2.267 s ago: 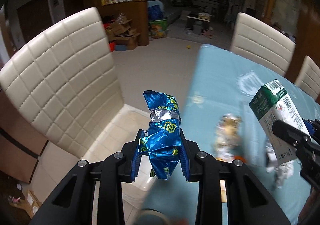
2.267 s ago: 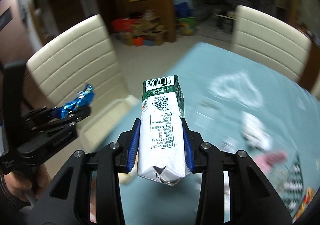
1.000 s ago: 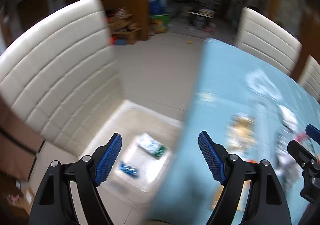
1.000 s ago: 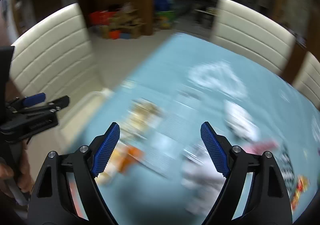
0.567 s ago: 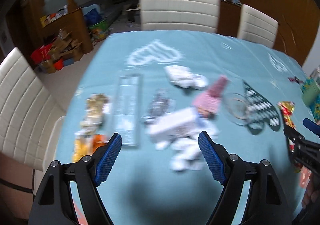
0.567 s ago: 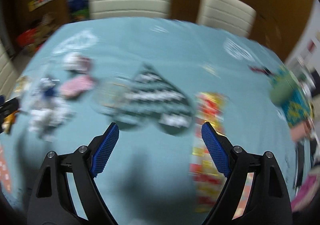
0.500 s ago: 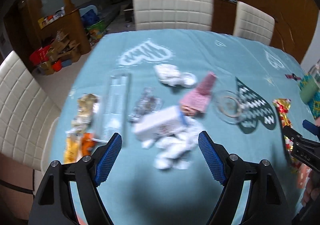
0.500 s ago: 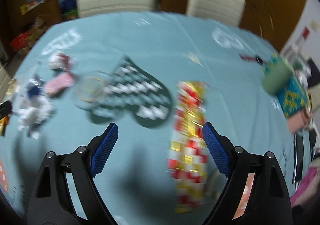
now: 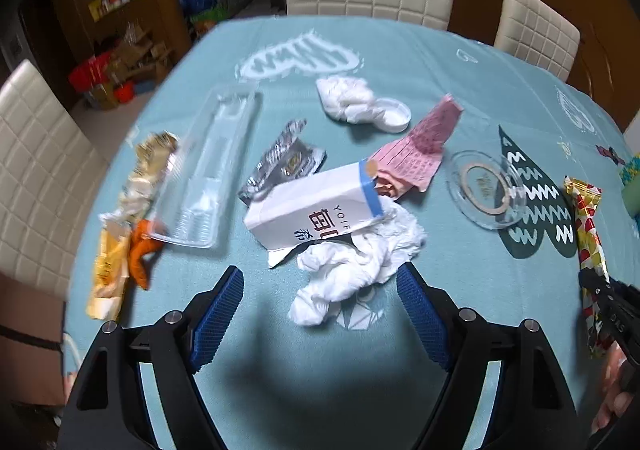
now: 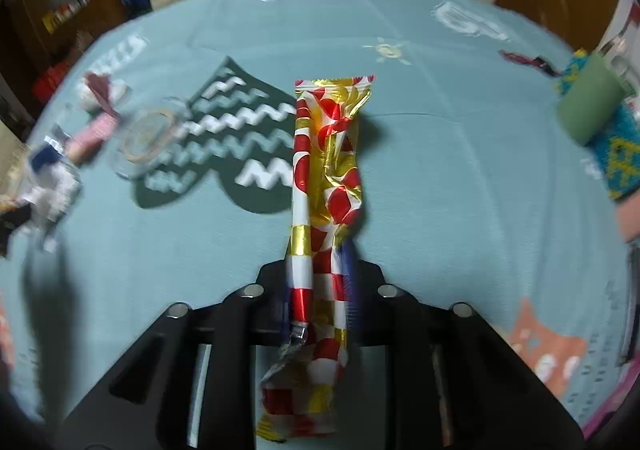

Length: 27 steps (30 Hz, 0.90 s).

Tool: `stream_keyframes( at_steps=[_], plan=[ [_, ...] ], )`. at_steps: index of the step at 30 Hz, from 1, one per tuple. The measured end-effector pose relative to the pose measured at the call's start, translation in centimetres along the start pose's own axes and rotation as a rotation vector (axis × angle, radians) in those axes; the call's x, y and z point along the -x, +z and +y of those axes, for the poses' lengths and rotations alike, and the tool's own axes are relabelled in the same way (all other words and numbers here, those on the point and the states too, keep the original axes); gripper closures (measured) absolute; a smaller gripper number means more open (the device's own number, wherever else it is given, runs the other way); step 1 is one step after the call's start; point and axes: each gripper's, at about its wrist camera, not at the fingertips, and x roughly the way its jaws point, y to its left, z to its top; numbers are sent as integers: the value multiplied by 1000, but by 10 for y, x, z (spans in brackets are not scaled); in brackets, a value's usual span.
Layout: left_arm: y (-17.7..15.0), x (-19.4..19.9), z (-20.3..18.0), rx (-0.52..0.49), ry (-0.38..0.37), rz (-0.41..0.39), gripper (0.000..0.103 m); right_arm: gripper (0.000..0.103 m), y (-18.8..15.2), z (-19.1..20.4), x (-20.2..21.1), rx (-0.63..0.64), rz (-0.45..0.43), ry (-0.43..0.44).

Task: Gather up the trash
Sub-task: 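Grasp the crumpled tissue with the left tool while the right tool grasps the striped candy wrapper, then carry tissue and candy wrapper to the clear bin and release both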

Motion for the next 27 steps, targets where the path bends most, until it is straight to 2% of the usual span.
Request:
stream_keyframes(
  at_steps=[4, 6, 8, 11, 15, 19, 21, 27],
  plan=[
    [7, -15, -3, -6, -43, 21, 27, 84, 10, 16, 8, 25, -46, 55],
    [10, -17, -7, -24, -50, 20, 41, 84, 15, 24, 10, 38, -49, 63],
    [11, -23, -10, -28, -82, 45, 73, 84, 20, 30, 13, 47, -56, 73],
    [7, -21, -10, -22, -124, 51, 85, 84, 23, 35, 20, 48, -75, 90],
    [-1, -5, -4, -37, -168, 28, 85, 84, 26, 52, 32, 90, -113, 95],
    [-2, 14, 1, -60, -179, -10, 85, 84, 30, 76, 49, 139, -151, 125],
    [-1, 27, 6, -66, -218, -40, 85, 84, 31, 92, 57, 171, -169, 141],
    [2, 67, 29, -71, -260, -164, 85, 84, 30, 138, 80, 254, -209, 168]
  ],
)
